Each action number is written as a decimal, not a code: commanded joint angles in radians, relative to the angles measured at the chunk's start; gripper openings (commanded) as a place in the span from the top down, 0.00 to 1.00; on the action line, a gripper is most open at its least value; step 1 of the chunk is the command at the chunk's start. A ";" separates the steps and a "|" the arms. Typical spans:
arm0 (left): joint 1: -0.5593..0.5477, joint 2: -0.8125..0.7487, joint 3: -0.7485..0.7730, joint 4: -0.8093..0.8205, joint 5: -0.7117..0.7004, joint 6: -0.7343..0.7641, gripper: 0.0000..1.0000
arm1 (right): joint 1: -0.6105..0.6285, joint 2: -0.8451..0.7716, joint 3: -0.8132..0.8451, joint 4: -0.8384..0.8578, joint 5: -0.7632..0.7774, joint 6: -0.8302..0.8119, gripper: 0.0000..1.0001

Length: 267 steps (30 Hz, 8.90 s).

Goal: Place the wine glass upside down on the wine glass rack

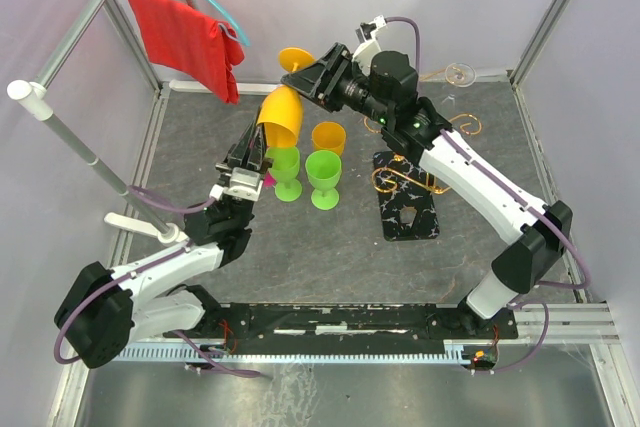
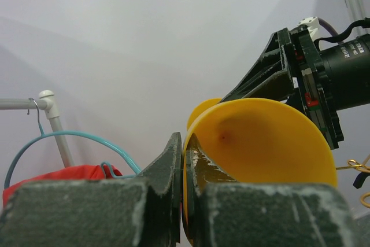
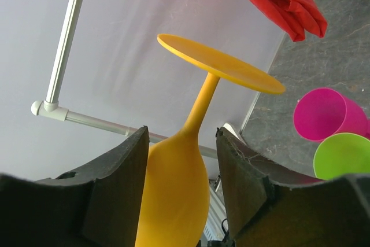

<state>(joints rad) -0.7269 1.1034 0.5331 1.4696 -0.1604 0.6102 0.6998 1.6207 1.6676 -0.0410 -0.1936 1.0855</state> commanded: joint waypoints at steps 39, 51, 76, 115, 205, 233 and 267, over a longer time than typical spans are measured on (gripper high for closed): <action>-0.014 -0.020 -0.025 0.109 -0.010 -0.007 0.97 | 0.019 0.055 0.054 0.105 -0.030 0.015 0.86; -0.014 -0.129 -0.135 -0.018 -0.034 -0.004 0.38 | 0.016 0.006 0.121 -0.065 0.091 -0.205 0.99; -0.003 -0.180 0.417 -1.234 -0.227 -0.326 0.13 | -0.473 -0.068 0.452 -0.516 0.004 -0.812 0.99; 0.037 -0.248 0.299 -1.180 -0.191 -0.421 0.04 | -1.145 -0.835 -0.967 0.219 -0.341 -0.833 0.99; 0.053 -0.205 0.166 -0.985 -0.230 -0.439 0.01 | -0.941 -0.561 -1.303 0.984 -0.250 -0.894 0.99; 0.055 -0.206 0.165 -0.980 -0.223 -0.429 0.01 | -0.942 -0.736 -1.389 0.856 -0.148 -0.972 0.99; 0.055 -0.210 0.157 -0.991 -0.223 -0.447 0.01 | -0.942 -1.021 -1.440 0.621 -0.084 -0.998 0.54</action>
<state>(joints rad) -0.6754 0.9005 0.6849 0.4301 -0.3862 0.1986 -0.2440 0.6571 0.2451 0.6243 -0.3428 0.1238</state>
